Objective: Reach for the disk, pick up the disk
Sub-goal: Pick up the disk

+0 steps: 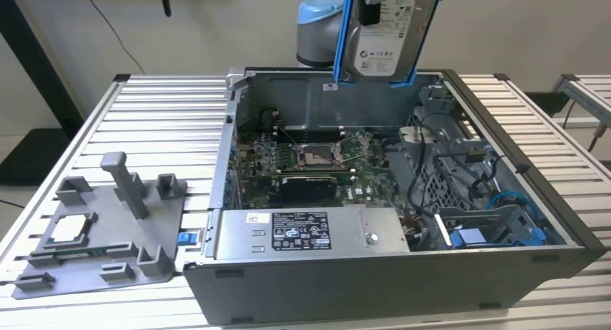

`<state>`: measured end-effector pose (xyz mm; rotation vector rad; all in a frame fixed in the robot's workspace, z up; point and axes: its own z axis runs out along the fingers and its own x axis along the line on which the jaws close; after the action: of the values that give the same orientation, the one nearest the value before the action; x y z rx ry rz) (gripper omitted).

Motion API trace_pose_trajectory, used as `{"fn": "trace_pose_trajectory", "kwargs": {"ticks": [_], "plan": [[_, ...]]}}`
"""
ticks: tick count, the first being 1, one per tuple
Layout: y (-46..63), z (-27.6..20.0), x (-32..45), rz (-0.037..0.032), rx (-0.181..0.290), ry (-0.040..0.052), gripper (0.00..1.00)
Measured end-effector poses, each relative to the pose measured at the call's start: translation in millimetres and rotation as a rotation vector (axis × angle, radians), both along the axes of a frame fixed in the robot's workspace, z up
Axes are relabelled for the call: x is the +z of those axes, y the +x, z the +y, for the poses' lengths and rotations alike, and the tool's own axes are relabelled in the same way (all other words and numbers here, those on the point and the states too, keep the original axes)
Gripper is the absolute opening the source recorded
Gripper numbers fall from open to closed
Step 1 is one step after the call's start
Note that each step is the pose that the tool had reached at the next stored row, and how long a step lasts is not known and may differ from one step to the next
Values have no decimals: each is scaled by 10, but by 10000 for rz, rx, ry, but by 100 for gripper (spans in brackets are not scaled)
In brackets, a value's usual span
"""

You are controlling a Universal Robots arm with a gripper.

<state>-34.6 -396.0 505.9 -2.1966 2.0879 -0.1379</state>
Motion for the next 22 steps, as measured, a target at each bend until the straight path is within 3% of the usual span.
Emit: {"fn": "trace_pose_trajectory", "kwargs": {"ticks": [10,22], "plan": [[33,-10,0,1,1,0,0],[140,-208,0,53,0,0,0]]}}
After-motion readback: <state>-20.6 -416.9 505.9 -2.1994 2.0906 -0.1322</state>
